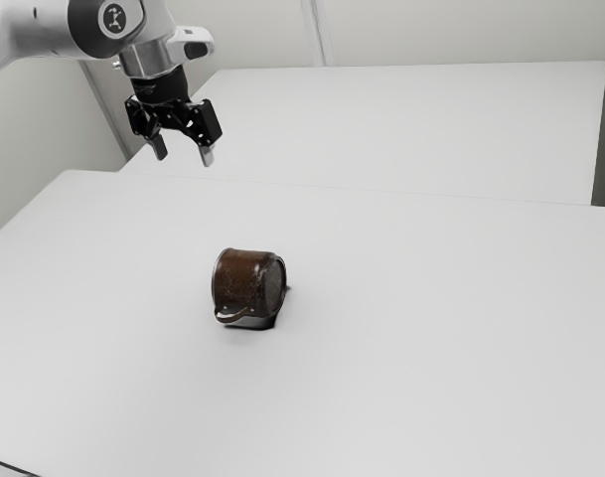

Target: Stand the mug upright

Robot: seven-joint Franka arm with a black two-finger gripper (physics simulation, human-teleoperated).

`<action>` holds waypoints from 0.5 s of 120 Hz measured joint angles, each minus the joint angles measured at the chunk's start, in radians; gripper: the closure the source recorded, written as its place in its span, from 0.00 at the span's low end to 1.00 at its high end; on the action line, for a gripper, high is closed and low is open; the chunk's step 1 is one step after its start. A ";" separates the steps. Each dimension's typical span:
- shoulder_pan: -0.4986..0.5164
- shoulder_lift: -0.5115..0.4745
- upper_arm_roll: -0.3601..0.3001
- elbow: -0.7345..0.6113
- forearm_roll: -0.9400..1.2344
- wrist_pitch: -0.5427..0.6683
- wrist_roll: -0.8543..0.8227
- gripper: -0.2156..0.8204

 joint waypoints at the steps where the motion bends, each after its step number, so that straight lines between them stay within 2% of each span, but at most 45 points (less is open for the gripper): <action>1: 0.000 0.000 0.000 0.000 0.000 0.000 0.000 0.21; 44: -0.030 -0.049 -0.001 -0.072 -0.027 0.005 0.001 0.21; 60: -0.014 -0.057 -0.001 -0.115 -0.071 0.014 0.010 0.21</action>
